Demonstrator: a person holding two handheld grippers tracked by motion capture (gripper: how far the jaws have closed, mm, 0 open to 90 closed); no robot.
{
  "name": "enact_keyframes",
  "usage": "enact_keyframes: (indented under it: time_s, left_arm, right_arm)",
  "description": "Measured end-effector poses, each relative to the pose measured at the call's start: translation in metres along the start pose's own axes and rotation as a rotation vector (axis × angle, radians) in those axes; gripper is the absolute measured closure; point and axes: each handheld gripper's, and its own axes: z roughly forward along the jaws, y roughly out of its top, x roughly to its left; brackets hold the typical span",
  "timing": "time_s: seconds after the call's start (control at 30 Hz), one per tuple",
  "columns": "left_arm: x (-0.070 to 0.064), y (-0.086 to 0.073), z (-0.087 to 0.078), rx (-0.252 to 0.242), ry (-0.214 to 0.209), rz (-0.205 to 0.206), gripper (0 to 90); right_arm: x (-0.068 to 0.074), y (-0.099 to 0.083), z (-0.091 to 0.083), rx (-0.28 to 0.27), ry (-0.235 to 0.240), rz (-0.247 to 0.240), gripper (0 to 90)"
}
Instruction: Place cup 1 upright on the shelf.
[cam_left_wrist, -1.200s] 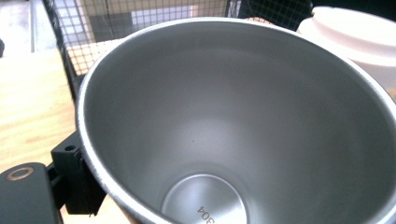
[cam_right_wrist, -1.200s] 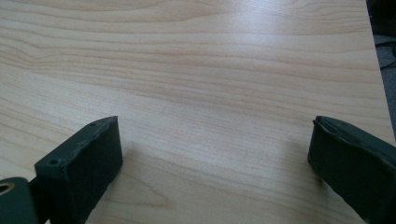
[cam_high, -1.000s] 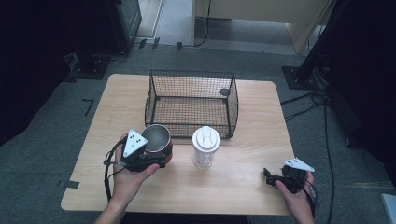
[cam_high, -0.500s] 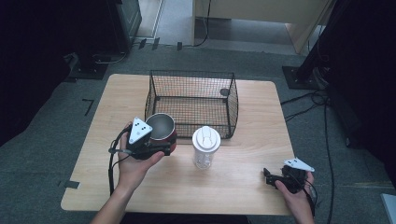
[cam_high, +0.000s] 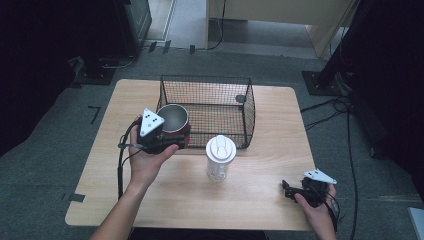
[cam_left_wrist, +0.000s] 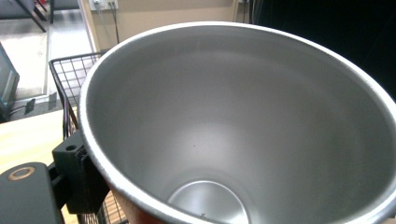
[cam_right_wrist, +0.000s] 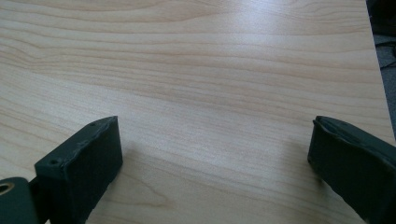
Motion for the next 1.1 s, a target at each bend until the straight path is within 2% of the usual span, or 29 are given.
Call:
enact_keyframes:
  time_s: [0.23,0.33,0.6,0.83,0.93,0.97,1.1]
  left_arm:
    - [0.004,0.01,0.011,-0.023,0.019,-0.006,7.3]
    - [0.007,0.013,0.018,-0.035,0.032,-0.022,7.4]
    - [0.009,0.018,0.042,-0.041,0.064,-0.042,7.4]
    - [0.012,0.012,0.062,-0.022,0.12,-0.045,7.3]
    - [0.013,0.01,0.066,-0.02,0.138,-0.032,7.3]
    - [0.013,0.007,0.071,-0.021,0.155,-0.026,7.3]
    - [0.013,0.001,0.079,-0.006,0.168,-0.02,7.3]
  right_arm:
    - [0.0,0.0,0.0,0.0,0.0,0.0,2.7]
    - [0.0,0.0,0.0,0.0,0.0,0.0,2.7]
    - [0.0,0.0,0.0,-0.001,0.0,-0.001,2.7]
    - [0.0,0.0,0.0,0.0,0.002,-0.003,2.8]
    - [0.0,0.0,0.0,0.0,0.003,-0.003,2.8]
    - [0.0,0.0,0.0,0.0,0.003,-0.003,2.8]
    - [0.0,0.0,0.0,0.0,0.003,-0.003,2.8]
